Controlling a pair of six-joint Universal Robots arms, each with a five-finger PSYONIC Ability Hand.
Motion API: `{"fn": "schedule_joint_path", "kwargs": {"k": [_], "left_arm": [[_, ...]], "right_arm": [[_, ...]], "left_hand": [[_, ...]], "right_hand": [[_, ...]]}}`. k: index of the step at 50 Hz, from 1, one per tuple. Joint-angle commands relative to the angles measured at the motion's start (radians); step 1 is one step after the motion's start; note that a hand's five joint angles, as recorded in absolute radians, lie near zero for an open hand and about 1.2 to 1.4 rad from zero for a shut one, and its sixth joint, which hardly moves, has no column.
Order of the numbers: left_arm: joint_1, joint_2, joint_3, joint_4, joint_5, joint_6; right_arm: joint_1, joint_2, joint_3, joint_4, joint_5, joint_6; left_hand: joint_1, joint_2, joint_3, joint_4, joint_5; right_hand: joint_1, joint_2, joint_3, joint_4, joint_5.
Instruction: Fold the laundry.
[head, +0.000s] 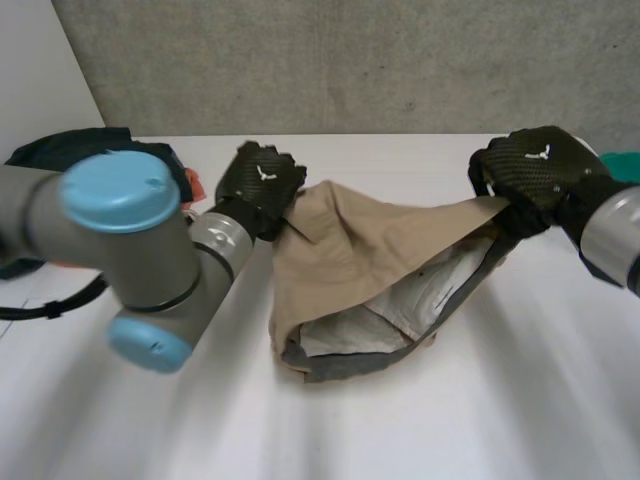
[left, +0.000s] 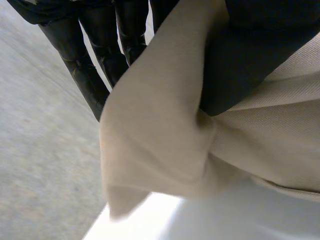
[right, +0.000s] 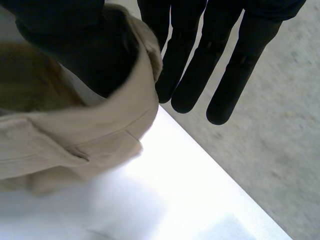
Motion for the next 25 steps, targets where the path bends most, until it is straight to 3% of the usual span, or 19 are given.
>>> {"fn": "schedule_joint_path", "kwargs": {"k": [1, 8, 14, 16, 17, 18, 20, 22, 25], "left_arm": [[-0.092, 0.279, -0.212, -0.002, -0.011, 0.002], [-0.215, 0.287, -0.289, -0.003, -0.12, 0.001], [-0.263, 0.074, -0.208, -0.005, -0.194, 0.001], [-0.26, 0.026, -0.177, -0.011, -0.201, -0.001], [-0.256, 0.009, -0.165, -0.014, -0.204, 0.001], [-0.261, -0.021, -0.142, -0.026, -0.212, 0.002], [-0.263, -0.035, -0.136, -0.043, -0.218, 0.001], [-0.263, -0.019, -0.137, -0.062, -0.22, -0.004], [-0.264, 0.049, -0.142, -0.066, -0.22, -0.005]], "right_arm": [[-0.005, 0.19, -0.191, -0.008, 0.047, 0.004], [0.026, 0.36, -0.301, -0.103, 0.05, 0.017], [0.1, 0.497, -0.317, -0.206, 0.117, 0.02], [0.103, 0.52, -0.32, -0.206, 0.163, 0.018], [0.103, 0.528, -0.318, -0.206, 0.217, 0.018], [0.103, 0.526, -0.318, -0.205, 0.241, 0.017], [0.107, 0.514, -0.317, -0.205, 0.283, 0.013], [0.107, 0.473, -0.301, -0.2, 0.328, 0.012], [0.103, 0.379, -0.256, -0.174, 0.337, 0.015]], "left_hand": [[0.26, 0.204, 0.219, 0.205, 0.261], [0.26, 0.204, 0.219, 0.205, 0.261], [0.26, 0.204, 0.219, 0.205, 0.261], [0.26, 0.204, 0.219, 0.205, 0.261], [0.138, 0.083, 0.097, 0.084, 0.14], [-0.162, -0.218, -0.204, -0.217, -0.161], [-0.469, -0.525, -0.51, -0.524, -0.468], [-0.733, -0.789, -0.775, -0.788, -0.732], [-0.837, -0.893, -0.879, -0.892, -0.836]], "right_hand": [[0.321, 0.217, 0.202, 0.195, 0.211], [0.321, 0.217, 0.202, 0.195, 0.211], [0.321, 0.217, 0.202, 0.195, 0.211], [0.133, 0.028, 0.013, 0.007, 0.022], [-0.238, -0.342, -0.357, -0.364, -0.348], [-0.445, -0.549, -0.564, -0.571, -0.555], [-0.765, -0.87, -0.885, -0.892, -0.876], [-0.884, -0.988, -1.004, -1.01, -0.995], [-0.9, -1.005, -1.02, -1.027, -1.011]]}}
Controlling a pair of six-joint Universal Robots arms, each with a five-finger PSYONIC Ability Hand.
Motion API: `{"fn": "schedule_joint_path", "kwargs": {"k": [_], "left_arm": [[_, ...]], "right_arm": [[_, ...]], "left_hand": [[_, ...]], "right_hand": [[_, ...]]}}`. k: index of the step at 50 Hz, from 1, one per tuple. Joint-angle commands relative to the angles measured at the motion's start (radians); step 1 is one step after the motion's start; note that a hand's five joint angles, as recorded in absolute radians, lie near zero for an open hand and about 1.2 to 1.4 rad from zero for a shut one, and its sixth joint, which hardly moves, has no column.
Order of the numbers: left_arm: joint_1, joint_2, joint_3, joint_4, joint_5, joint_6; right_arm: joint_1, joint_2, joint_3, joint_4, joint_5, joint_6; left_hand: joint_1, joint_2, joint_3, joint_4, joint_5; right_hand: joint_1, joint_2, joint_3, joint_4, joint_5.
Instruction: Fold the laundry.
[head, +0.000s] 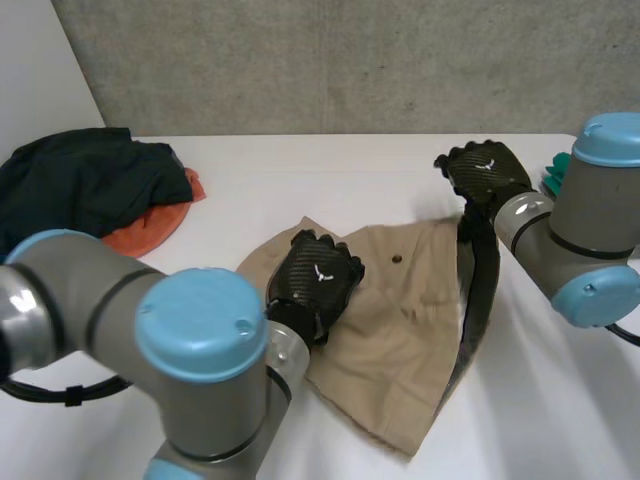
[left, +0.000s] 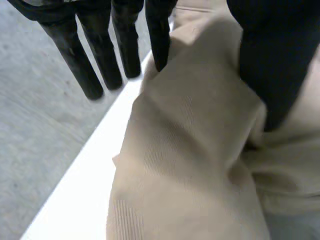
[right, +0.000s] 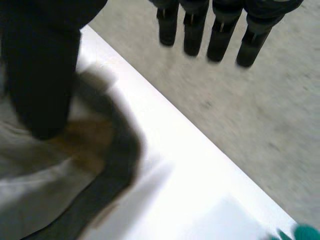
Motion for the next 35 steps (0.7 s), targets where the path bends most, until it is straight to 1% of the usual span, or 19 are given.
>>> {"fn": "schedule_joint_path", "kwargs": {"k": [1, 4, 7, 9, 10, 11, 14, 15, 16, 18, 19, 20, 22, 24, 26, 28, 29, 33, 35], "left_arm": [[0.006, 0.108, 0.006, -0.036, -0.003, -0.007], [0.032, 0.223, -0.03, -0.036, 0.007, -0.004], [0.069, 0.3, -0.051, -0.039, 0.011, -0.002], [0.109, 0.363, -0.067, -0.047, 0.04, -0.002], [0.125, 0.381, -0.075, -0.052, 0.057, -0.002], [0.157, 0.401, -0.093, -0.061, 0.098, -0.005], [0.226, 0.409, -0.115, -0.085, 0.168, -0.01], [0.281, 0.409, -0.124, -0.11, 0.21, -0.011], [0.307, 0.407, -0.127, -0.125, 0.23, -0.014], [0.353, 0.4, -0.13, -0.159, 0.267, -0.021], [0.394, 0.387, -0.132, -0.191, 0.307, -0.03], [0.414, 0.374, -0.13, -0.203, 0.327, -0.036], [0.444, 0.331, -0.127, -0.22, 0.368, -0.047], [0.468, 0.25, -0.114, -0.237, 0.422, -0.059], [0.484, 0.181, -0.1, -0.245, 0.462, -0.056], [0.487, 0.144, -0.086, -0.249, 0.475, -0.053], [0.485, 0.127, -0.08, -0.251, 0.481, -0.053], [0.485, 0.033, -0.043, -0.256, 0.488, -0.053], [0.479, -0.016, -0.025, -0.256, 0.491, -0.053]], "right_arm": [[-0.007, -0.154, 0.074, 0.05, 0.092, -0.001], [-0.012, -0.252, 0.12, 0.128, 0.083, 0.013], [-0.016, -0.344, 0.155, 0.22, 0.086, 0.045], [-0.018, -0.378, 0.171, 0.266, 0.082, 0.077], [-0.02, -0.396, 0.18, 0.288, 0.08, 0.094], [-0.02, -0.425, 0.201, 0.327, 0.076, 0.129], [-0.018, -0.471, 0.25, 0.374, 0.068, 0.206], [-0.018, -0.478, 0.266, 0.381, 0.063, 0.226], [-0.018, -0.482, 0.279, 0.388, 0.059, 0.247], [-0.012, -0.484, 0.337, 0.391, 0.034, 0.319], [-0.009, -0.484, 0.353, 0.389, 0.026, 0.339], [-0.004, -0.484, 0.373, 0.389, 0.017, 0.361], [0.003, -0.478, 0.42, 0.385, 0.0, 0.423], [0.011, -0.469, 0.445, 0.375, -0.01, 0.46], [0.042, -0.41, 0.471, 0.328, -0.014, 0.511], [0.063, -0.36, 0.481, 0.288, -0.018, 0.54], [0.086, -0.32, 0.485, 0.25, -0.004, 0.554], [0.135, -0.261, 0.479, 0.197, 0.011, 0.56], [0.157, -0.223, 0.467, 0.168, 0.031, 0.559]], "left_hand": [[-0.272, -0.312, -0.333, -0.326, -0.328], [-0.305, -0.344, -0.366, -0.358, -0.361], [-0.311, -0.35, -0.372, -0.364, -0.367], [-0.311, -0.35, -0.372, -0.364, -0.367], [-0.314, -0.353, -0.374, -0.367, -0.37], [-0.317, -0.356, -0.377, -0.37, -0.373], [-0.317, -0.356, -0.377, -0.37, -0.373], [-0.317, -0.356, -0.377, -0.37, -0.373], [-0.317, -0.356, -0.377, -0.37, -0.373], [-0.317, -0.356, -0.377, -0.37, -0.373], [-0.317, -0.356, -0.377, -0.37, -0.373], [-0.317, -0.356, -0.377, -0.37, -0.373], [-0.314, -0.353, -0.375, -0.367, -0.37], [-0.314, -0.353, -0.374, -0.367, -0.37], [-0.311, -0.35, -0.372, -0.364, -0.367], [-0.308, -0.347, -0.369, -0.361, -0.364], [-0.305, -0.344, -0.366, -0.358, -0.361], [-0.284, -0.324, -0.345, -0.338, -0.34], [-0.217, -0.257, -0.278, -0.271, -0.273]], "right_hand": [[-0.106, -0.096, -0.117, -0.117, -0.096], [-0.106, -0.096, -0.117, -0.117, -0.096], [-0.106, -0.096, -0.117, -0.117, -0.096], [-0.106, -0.096, -0.117, -0.117, -0.096], [-0.106, -0.096, -0.117, -0.117, -0.096], [-0.106, -0.096, -0.117, -0.117, -0.096], [-0.106, -0.096, -0.117, -0.117, -0.096], [-0.106, -0.096, -0.117, -0.117, -0.096], [-0.106, -0.096, -0.117, -0.117, -0.096], [-0.106, -0.096, -0.117, -0.117, -0.096], [-0.106, -0.096, -0.117, -0.117, -0.096], [-0.106, -0.096, -0.117, -0.117, -0.096], [-0.106, -0.096, -0.117, -0.117, -0.096], [-0.106, -0.096, -0.117, -0.117, -0.096], [-0.106, -0.096, -0.117, -0.117, -0.096], [-0.106, -0.096, -0.117, -0.117, -0.096], [-0.106, -0.096, -0.117, -0.117, -0.096], [-0.106, -0.096, -0.117, -0.117, -0.096], [-0.106, -0.096, -0.117, -0.117, -0.096]]}}
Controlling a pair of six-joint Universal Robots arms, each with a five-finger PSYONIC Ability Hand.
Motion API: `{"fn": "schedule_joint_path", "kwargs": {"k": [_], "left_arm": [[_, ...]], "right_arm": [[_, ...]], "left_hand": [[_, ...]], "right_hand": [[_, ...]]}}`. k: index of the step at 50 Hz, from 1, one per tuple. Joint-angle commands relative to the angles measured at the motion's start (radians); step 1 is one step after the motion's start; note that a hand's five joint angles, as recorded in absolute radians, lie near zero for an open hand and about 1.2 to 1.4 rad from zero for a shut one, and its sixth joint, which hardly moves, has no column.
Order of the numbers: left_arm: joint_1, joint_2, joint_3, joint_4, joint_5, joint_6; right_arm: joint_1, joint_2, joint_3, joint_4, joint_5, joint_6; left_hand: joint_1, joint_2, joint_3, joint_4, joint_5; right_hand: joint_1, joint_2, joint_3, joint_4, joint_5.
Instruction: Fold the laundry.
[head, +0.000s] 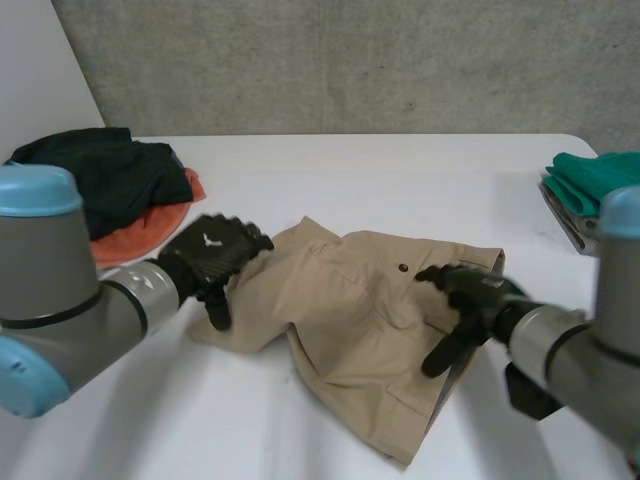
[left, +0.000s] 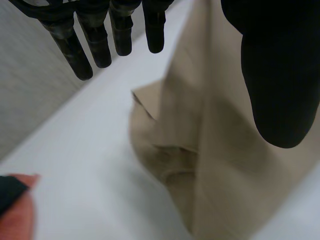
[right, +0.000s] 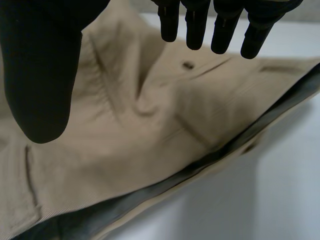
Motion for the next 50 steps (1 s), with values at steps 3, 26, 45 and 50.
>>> {"fn": "schedule_joint_path", "kwargs": {"k": [3, 26, 45, 50], "left_arm": [[-0.019, -0.181, 0.078, -0.001, 0.01, 0.004], [-0.033, 0.252, 0.098, 0.016, -0.044, -0.18], [-0.034, 0.165, 0.027, 0.067, -0.065, -0.123], [-0.034, 0.191, 0.032, 0.067, -0.073, -0.123]], "right_arm": [[0.085, 0.178, -0.036, -0.138, 0.065, 0.011], [0.118, -0.069, -0.107, -0.221, 0.245, -0.315], [0.144, 0.089, -0.023, -0.149, 0.018, 0.008], [0.186, 0.193, -0.047, -0.213, 0.027, 0.003]], "left_hand": [[0.291, 0.305, 0.288, 0.3, 0.301], [1.16, 1.174, 1.157, 1.169, 1.17], [1.16, 1.174, 1.157, 1.169, 1.17], [1.16, 1.174, 1.157, 1.169, 1.17]], "right_hand": [[-0.063, -0.042, -0.041, -0.04, -0.048], [1.159, 1.18, 1.181, 1.182, 1.174], [0.144, 0.165, 0.166, 0.167, 0.159], [0.159, 0.18, 0.181, 0.182, 0.174]]}}
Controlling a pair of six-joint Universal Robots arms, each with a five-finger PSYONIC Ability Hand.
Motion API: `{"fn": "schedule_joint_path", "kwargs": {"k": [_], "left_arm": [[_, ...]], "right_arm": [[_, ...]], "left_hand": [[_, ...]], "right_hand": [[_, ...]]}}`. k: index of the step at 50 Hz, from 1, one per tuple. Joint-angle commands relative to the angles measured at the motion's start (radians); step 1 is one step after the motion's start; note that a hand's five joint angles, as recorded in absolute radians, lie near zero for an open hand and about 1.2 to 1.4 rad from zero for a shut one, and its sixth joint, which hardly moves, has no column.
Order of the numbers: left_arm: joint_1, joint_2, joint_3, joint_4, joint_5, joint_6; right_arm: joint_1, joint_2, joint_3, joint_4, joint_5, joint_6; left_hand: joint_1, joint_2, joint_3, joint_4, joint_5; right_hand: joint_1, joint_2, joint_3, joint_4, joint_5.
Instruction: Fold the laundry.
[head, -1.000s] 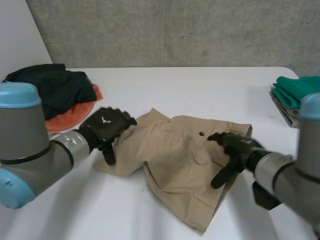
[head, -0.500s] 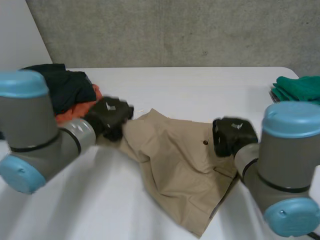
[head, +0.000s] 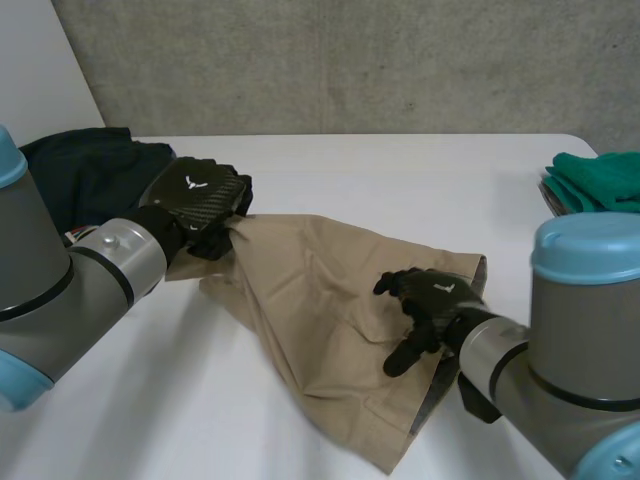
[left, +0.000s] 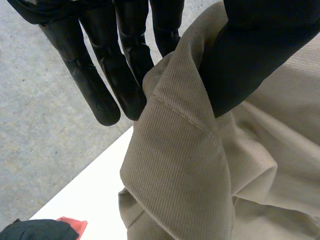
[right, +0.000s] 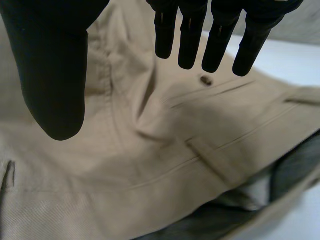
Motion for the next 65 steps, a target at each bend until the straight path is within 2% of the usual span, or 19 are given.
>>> {"fn": "schedule_joint_path", "kwargs": {"k": [1, 7, 11, 12, 13, 19, 22, 23, 28, 30, 34, 41, 45, 50, 54, 60, 64, 65], "left_arm": [[-0.002, 0.04, 0.014, -0.001, -0.012, 0.003], [-0.002, 0.076, 0.013, -0.001, -0.009, -0.001], [-0.003, 0.086, 0.011, -0.001, -0.01, -0.004], [-0.003, 0.088, 0.011, -0.001, -0.01, -0.006], [-0.005, 0.093, 0.01, -0.001, -0.01, -0.006], [-0.002, 0.103, 0.013, -0.001, -0.01, -0.007], [0.0, 0.111, 0.013, 0.0, -0.01, -0.006], [0.001, 0.114, 0.013, -0.001, -0.012, -0.004], [0.003, 0.143, 0.0, -0.009, -0.012, -0.001], [0.003, 0.157, -0.009, -0.01, -0.01, -0.001], [0.004, 0.197, -0.041, -0.023, -0.01, 0.002], [0.001, 0.315, -0.086, -0.159, -0.01, 0.003], [0.003, 0.425, -0.061, -0.216, -0.009, 0.003], [0.01, 0.54, 0.071, -0.172, -0.027, -0.023], [0.013, 0.547, 0.135, -0.155, -0.068, -0.062], [0.01, 0.541, 0.174, -0.141, -0.096, -0.069], [0.012, 0.495, 0.175, -0.122, -0.096, -0.067], [0.012, 0.479, 0.175, -0.113, -0.096, -0.067]], "right_arm": [[0.051, 0.137, -0.032, -0.09, -0.011, 0.002], [0.072, 0.238, -0.098, -0.14, 0.061, -0.001], [0.077, 0.272, -0.131, -0.162, 0.125, -0.009], [0.082, 0.275, -0.139, -0.168, 0.147, -0.014], [0.083, 0.277, -0.141, -0.168, 0.159, -0.015], [0.082, 0.229, -0.125, -0.169, 0.19, -0.02], [0.072, 0.107, -0.101, -0.156, 0.187, -0.032], [0.071, 0.035, -0.087, -0.15, 0.179, -0.064], [0.019, -0.105, -0.092, -0.05, 0.136, -0.265], [-0.025, -0.169, -0.11, 0.051, 0.104, -0.39], [-0.058, -0.268, -0.174, 0.19, 0.066, -0.547], [-0.108, -0.328, -0.288, 0.412, 0.046, -0.73], [-0.145, -0.383, -0.377, 0.417, 0.047, -0.733], [-0.145, -0.492, -0.458, 0.29, 0.049, -0.678], [-0.136, -0.521, -0.47, 0.216, 0.05, -0.658], [-0.136, -0.538, -0.495, 0.206, 0.052, -0.649], [-0.141, -0.509, -0.497, 0.245, 0.049, -0.653], [-0.142, -0.454, -0.498, 0.271, 0.044, -0.658]], "left_hand": [[0.296, 0.212, 0.199, 0.2, 0.275], [0.296, 0.212, 0.199, 0.2, 0.275], [0.296, 0.212, 0.199, 0.2, 0.275], [0.296, 0.212, 0.199, 0.2, 0.275], [0.296, 0.212, 0.199, 0.2, 0.275], [0.296, 0.212, 0.199, 0.2, 0.275], [0.296, 0.212, 0.199, 0.2, 0.275], [0.296, 0.212, 0.199, 0.2, 0.275], [0.296, 0.212, 0.199, 0.2, 0.275], [0.296, 0.212, 0.199, 0.2, 0.275], [0.296, 0.212, 0.199, 0.2, 0.275], [0.296, 0.212, 0.199, 0.2, 0.275], [0.296, 0.212, 0.199, 0.2, 0.275], [0.296, 0.212, 0.199, 0.2, 0.275], [0.296, 0.212, 0.199, 0.2, 0.275], [0.296, 0.212, 0.199, 0.2, 0.275], [0.296, 0.212, 0.199, 0.2, 0.275], [0.296, 0.212, 0.199, 0.2, 0.275]], "right_hand": [[-0.003, -0.014, 0.004, 0.022, 0.046], [0.049, 0.039, 0.057, 0.075, 0.099], [0.266, 0.256, 0.274, 0.292, 0.315], [0.7, 0.689, 0.707, 0.726, 0.749], [0.988, 0.978, 0.996, 1.014, 1.037], [0.991, 0.98, 0.999, 1.017, 1.04], [0.991, 0.98, 0.999, 1.017, 1.04], [0.991, 0.98, 0.999, 1.017, 1.04], [0.991, 0.98, 0.999, 1.017, 1.04], [0.991, 0.98, 0.999, 1.017, 1.04], [0.991, 0.98, 0.999, 1.017, 1.04], [0.991, 0.98, 0.999, 1.017, 1.04], [0.991, 0.98, 0.999, 1.017, 1.04], [0.991, 0.98, 0.999, 1.017, 1.04], [0.991, 0.98, 0.999, 1.017, 1.04], [0.991, 0.98, 0.999, 1.017, 1.04], [0.991, 0.98, 0.999, 1.017, 1.04], [0.991, 0.98, 0.999, 1.017, 1.04]]}}
